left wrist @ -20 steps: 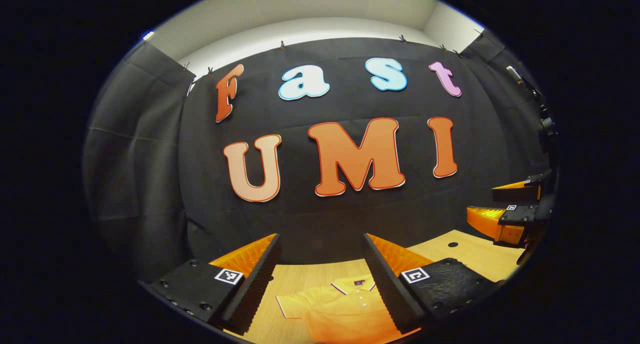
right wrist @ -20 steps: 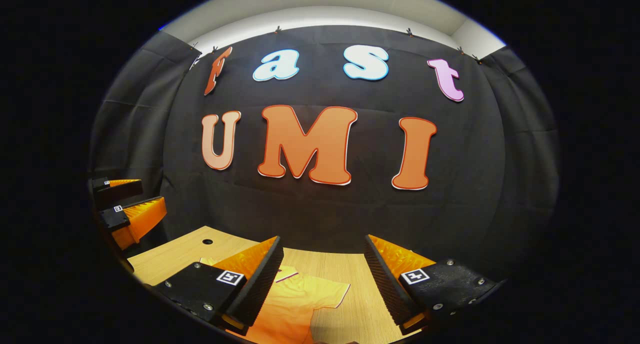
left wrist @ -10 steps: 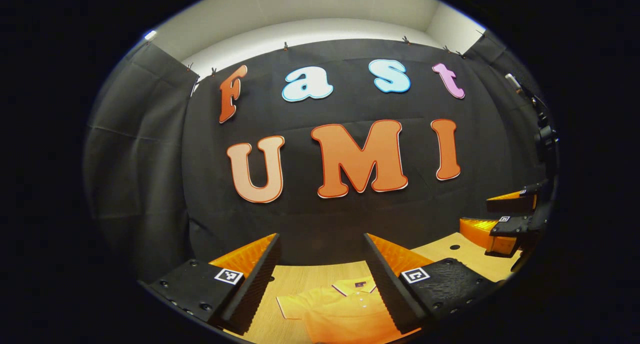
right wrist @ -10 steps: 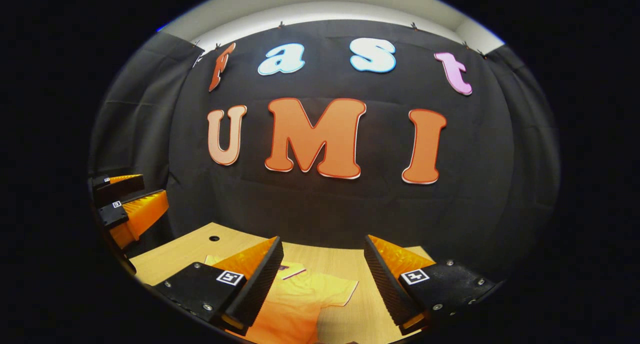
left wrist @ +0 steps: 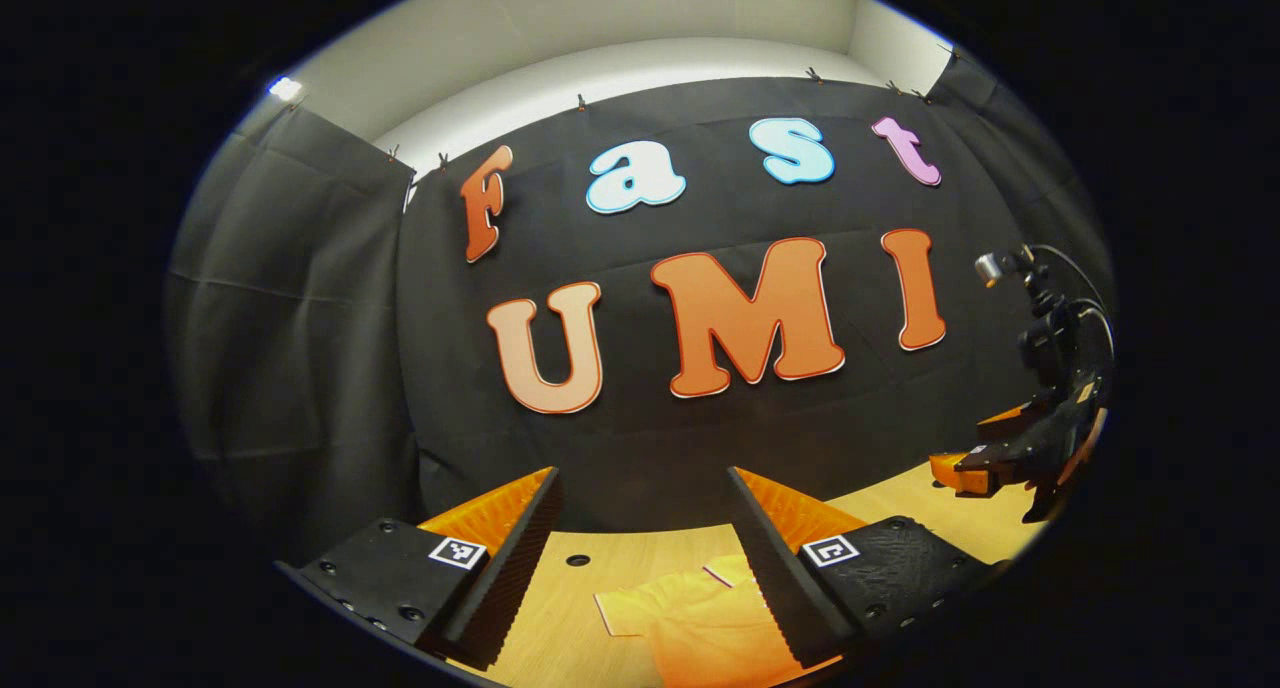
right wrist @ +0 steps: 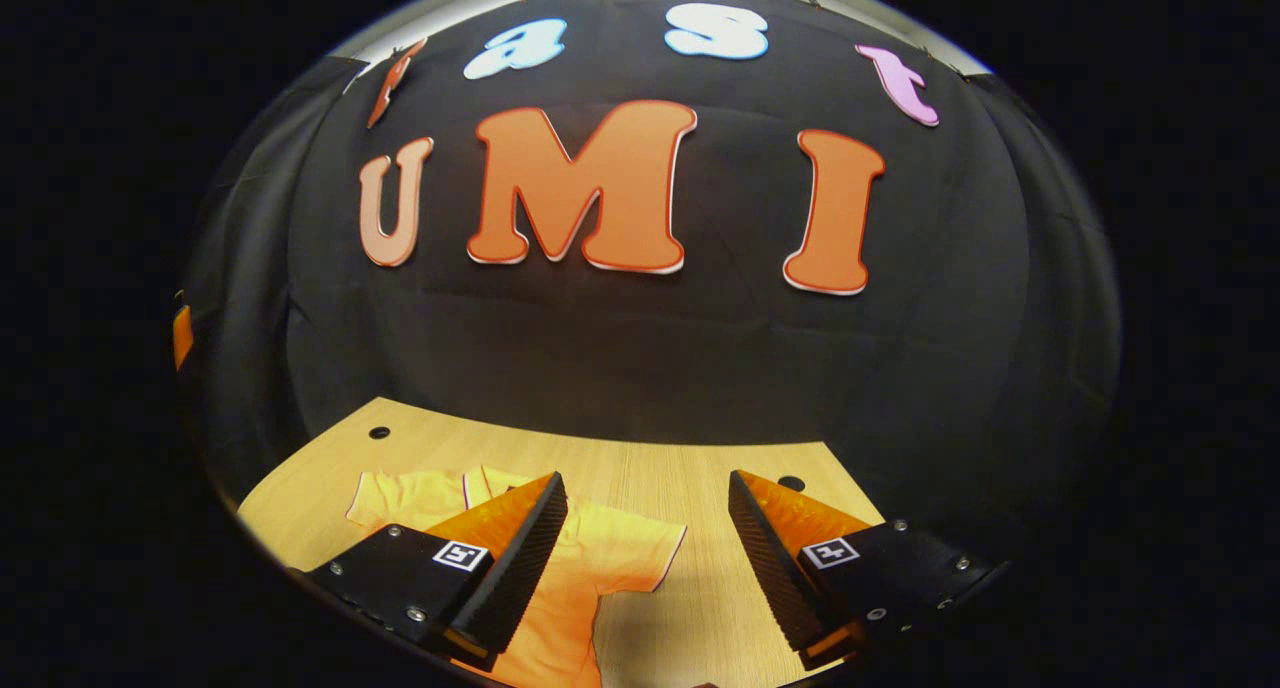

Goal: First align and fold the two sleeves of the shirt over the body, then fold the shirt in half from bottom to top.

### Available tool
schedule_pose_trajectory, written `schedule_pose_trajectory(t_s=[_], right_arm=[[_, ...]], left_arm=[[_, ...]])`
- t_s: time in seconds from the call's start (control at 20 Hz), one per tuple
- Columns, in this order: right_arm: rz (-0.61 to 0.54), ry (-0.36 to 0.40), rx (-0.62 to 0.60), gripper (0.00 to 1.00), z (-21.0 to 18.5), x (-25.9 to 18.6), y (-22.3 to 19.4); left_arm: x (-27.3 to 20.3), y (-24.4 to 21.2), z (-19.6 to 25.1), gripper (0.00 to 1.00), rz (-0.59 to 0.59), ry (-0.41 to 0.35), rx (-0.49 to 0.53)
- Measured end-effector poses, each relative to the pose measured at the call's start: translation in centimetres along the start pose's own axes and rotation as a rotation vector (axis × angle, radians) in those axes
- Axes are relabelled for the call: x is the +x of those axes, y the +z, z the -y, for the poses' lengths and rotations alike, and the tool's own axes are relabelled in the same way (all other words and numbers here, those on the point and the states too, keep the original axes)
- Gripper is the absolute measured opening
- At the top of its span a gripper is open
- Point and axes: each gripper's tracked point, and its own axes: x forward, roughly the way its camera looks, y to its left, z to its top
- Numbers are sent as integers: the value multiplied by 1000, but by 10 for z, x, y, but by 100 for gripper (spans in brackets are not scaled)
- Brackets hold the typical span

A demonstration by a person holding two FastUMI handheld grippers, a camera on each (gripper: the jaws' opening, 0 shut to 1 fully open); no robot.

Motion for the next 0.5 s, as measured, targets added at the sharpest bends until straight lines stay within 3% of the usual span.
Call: schedule_pose_trajectory(t_s=[0.15, 0.5], right_arm=[[-162, -8, 51, 99, 7, 37, -38], [-423, 5, 24, 99, 14, 99, -98]], left_arm=[[-7, -16, -10, 99, -42, 34, -22], [-33, -41, -29, 99, -113, 154, 4]])
